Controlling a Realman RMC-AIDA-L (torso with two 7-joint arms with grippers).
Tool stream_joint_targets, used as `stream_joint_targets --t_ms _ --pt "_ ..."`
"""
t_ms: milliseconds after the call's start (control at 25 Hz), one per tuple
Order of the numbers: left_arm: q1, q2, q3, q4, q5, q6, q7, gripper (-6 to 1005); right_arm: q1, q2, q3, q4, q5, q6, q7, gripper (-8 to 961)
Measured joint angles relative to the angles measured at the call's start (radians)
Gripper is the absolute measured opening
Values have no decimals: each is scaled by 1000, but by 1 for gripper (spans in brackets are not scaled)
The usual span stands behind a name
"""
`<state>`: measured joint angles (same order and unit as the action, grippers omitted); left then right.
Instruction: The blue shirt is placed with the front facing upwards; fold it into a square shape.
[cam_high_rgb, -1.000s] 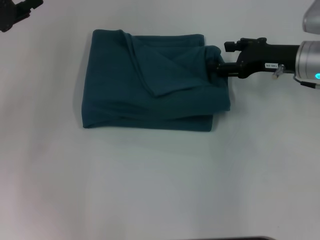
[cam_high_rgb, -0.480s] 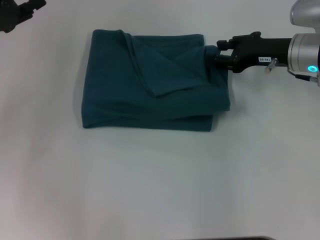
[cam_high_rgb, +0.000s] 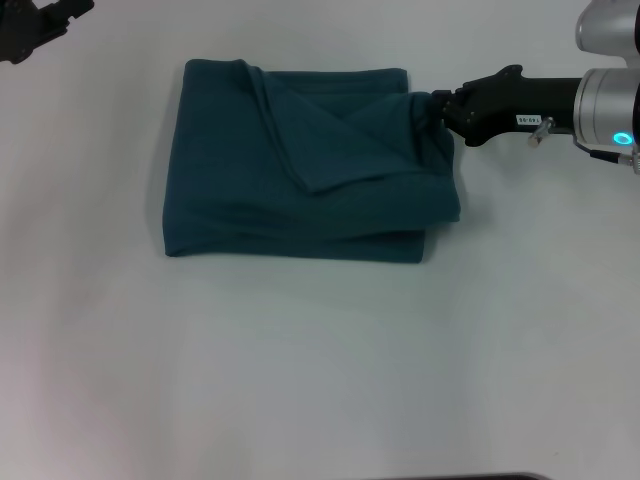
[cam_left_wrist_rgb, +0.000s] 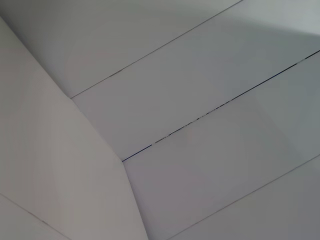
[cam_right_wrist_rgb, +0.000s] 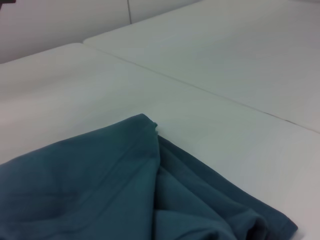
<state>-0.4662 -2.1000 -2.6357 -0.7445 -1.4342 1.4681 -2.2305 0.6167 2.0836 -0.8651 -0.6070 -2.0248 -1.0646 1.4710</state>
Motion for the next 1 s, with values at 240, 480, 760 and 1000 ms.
stream_joint_targets --t_ms 240,480,760,1000 --pt "3 0 -2 2 0 0 2 949 -3 2 0 -27 6 -30 16 86" --pt "6 -4 -6 2 0 0 3 949 0 7 -2 -86 28 -64 24 56" --pt "6 -7 -11 2 0 -1 3 949 20 11 -16 -78 45 34 9 57" --pt "1 -8 -12 6 0 -2 3 949 64 13 -116 19 76 229 8 54"
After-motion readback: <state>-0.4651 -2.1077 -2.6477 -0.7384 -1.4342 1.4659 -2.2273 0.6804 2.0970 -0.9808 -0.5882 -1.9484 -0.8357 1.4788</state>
